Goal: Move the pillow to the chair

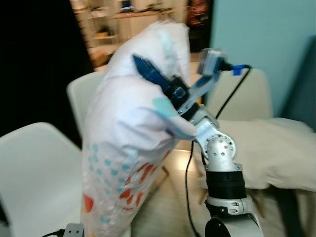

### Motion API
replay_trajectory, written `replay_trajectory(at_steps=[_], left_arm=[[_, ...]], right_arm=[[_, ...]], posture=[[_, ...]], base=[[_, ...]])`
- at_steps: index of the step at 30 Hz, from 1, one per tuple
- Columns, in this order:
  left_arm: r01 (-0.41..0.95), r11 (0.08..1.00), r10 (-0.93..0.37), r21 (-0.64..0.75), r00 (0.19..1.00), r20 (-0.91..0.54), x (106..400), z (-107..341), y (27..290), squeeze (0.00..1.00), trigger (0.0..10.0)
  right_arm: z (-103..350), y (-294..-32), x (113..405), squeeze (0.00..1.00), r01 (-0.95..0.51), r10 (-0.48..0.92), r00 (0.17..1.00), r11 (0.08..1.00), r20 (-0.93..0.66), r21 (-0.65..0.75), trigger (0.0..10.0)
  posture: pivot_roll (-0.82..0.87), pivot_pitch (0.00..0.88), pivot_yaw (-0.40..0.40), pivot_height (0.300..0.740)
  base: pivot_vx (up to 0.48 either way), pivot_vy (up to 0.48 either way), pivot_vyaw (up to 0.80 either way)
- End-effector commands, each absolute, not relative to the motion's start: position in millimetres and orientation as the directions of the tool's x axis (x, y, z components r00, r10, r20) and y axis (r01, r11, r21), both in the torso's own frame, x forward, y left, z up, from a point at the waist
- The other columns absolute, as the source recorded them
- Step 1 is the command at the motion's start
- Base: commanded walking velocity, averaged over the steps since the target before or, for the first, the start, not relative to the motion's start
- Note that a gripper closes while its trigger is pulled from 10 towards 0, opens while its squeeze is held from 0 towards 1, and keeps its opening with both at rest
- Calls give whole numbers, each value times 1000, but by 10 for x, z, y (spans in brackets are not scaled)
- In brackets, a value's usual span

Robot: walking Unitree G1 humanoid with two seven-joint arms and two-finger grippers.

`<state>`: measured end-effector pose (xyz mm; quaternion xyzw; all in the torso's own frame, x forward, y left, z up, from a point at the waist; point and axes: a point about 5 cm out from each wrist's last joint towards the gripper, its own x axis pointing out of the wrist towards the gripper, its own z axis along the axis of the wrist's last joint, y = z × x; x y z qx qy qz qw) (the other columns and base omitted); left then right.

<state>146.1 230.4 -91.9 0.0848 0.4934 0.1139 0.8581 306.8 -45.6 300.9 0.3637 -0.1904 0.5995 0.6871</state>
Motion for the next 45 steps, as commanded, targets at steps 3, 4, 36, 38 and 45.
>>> replay_trajectory(at_steps=[3, 4, 36, 38, 45], left_arm=[[-115, 960, 277, 254, 501, -820, 1502, -897, 2325, 0, 10000], [-114, 960, 277, 254, 501, -820, 1502, -897, 2327, 0, 10000], [-99, 967, 252, 236, 528, -811, 1563, -877, 2298, 0, 10000], [-97, 967, 250, 235, 527, -812, 1564, -877, 2296, 0, 10000], [-96, 968, 246, 231, 526, -814, 1556, -882, 2289, 0, 10000]], right_arm=[[3131, -393, 2983, 0, -976, 647, 144, -30, 749, 214, 10000], [3129, -391, 2984, 0, -976, 647, 145, -30, 749, 215, 10000], [2995, -304, 3007, 0, -966, 668, 152, -55, 729, 253, 10000], [2989, -299, 3007, 0, -966, 670, 153, -55, 727, 254, 10000], [2804, -181, 3132, 0, -945, 760, 274, 98, 590, 313, 10000]], posture=[[-30, 21, 71, 740], [-30, 20, 72, 740], [-28, 3, 65, 740], [-28, 5, 65, 740], [-31, 13, 66, 740]], base=[[0, 0, 788], [0, 0, 788], [0, 0, 788], [0, 0, 788], [0, -407, 450]])
